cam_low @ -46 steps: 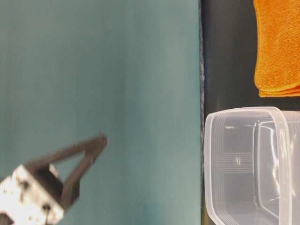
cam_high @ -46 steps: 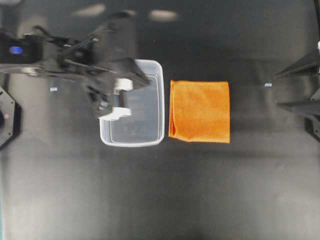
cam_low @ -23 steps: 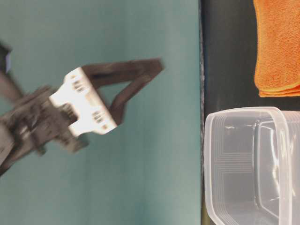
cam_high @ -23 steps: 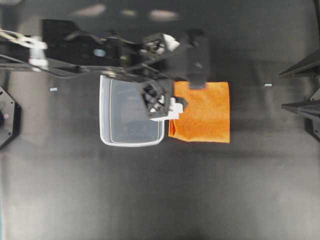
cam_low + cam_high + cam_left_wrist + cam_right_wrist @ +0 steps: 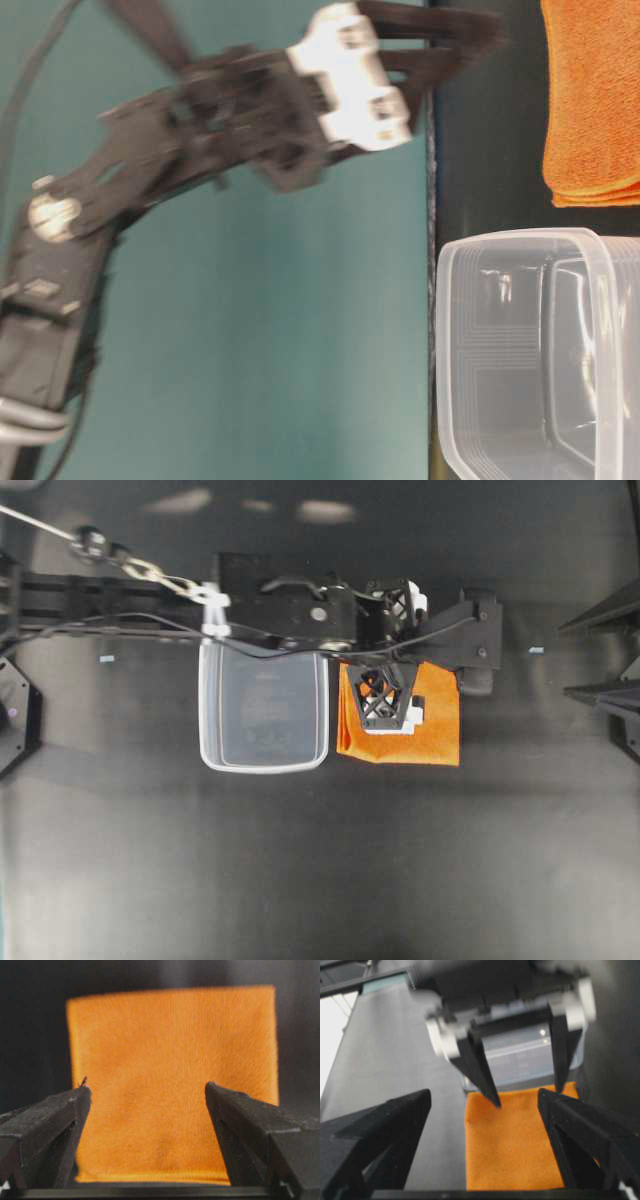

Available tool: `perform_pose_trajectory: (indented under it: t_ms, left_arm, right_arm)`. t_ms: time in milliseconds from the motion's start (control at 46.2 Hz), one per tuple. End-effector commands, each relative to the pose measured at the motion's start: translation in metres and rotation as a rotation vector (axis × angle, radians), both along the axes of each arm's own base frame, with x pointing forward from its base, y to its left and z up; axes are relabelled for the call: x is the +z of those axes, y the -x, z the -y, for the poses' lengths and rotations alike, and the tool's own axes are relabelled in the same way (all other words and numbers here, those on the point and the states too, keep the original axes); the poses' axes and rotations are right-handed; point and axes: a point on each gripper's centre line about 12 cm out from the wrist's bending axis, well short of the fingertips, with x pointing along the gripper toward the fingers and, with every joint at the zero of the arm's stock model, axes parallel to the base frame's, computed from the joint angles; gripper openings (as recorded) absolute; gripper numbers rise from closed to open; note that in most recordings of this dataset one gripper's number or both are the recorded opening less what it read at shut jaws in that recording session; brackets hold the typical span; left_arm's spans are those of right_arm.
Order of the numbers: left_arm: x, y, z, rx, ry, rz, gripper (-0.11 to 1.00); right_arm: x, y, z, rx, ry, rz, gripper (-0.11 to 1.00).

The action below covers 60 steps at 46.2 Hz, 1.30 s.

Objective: Place the orange towel into the container with the left arm.
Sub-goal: 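Lower the open left gripper onto the orange towel and pinch it, then lift the pinched towel and carry it left over the container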

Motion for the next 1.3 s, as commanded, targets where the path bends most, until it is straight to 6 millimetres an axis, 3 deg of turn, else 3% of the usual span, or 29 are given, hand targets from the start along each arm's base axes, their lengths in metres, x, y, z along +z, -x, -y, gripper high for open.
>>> perform_pose_trajectory:
  t_ms: [0, 325, 649, 758, 844, 1039, 1126, 1277]
  left_arm:
    - [-0.008, -0.004, 0.004, -0.011, -0.005, -0.022, 0.89]
    - [-0.064, -0.010, 0.010, -0.033, -0.007, -0.111, 0.89]
    - [-0.071, -0.010, 0.011, -0.037, -0.008, -0.114, 0.87]
    - [-0.071, -0.008, 0.013, -0.039, -0.006, -0.122, 0.79]
    - [-0.070, -0.008, 0.016, -0.049, -0.010, -0.124, 0.58]
    - [-0.046, -0.008, 0.020, -0.055, -0.011, -0.104, 0.08]
    - [-0.021, -0.007, 0.022, -0.053, -0.011, -0.094, 0.06]
    - [0.044, -0.001, 0.022, -0.049, -0.012, -0.025, 0.06]
  right_arm:
    - [0.004, -0.001, 0.000, -0.002, -0.003, 0.015, 0.82]
    - [0.007, -0.001, 0.000, -0.005, -0.011, 0.031, 0.82]
    - [0.010, 0.001, 0.000, -0.004, -0.011, 0.043, 0.82]
    - [0.010, 0.001, 0.000, -0.004, -0.008, 0.042, 0.82]
    - [0.010, 0.001, 0.000, -0.004, -0.010, 0.042, 0.82]
    - [0.012, 0.002, 0.000, -0.002, -0.002, 0.048, 0.81]
    - [0.015, 0.005, 0.000, -0.001, -0.001, 0.049, 0.81]
    - [0.016, 0.008, 0.000, 0.000, -0.001, 0.038, 0.81]
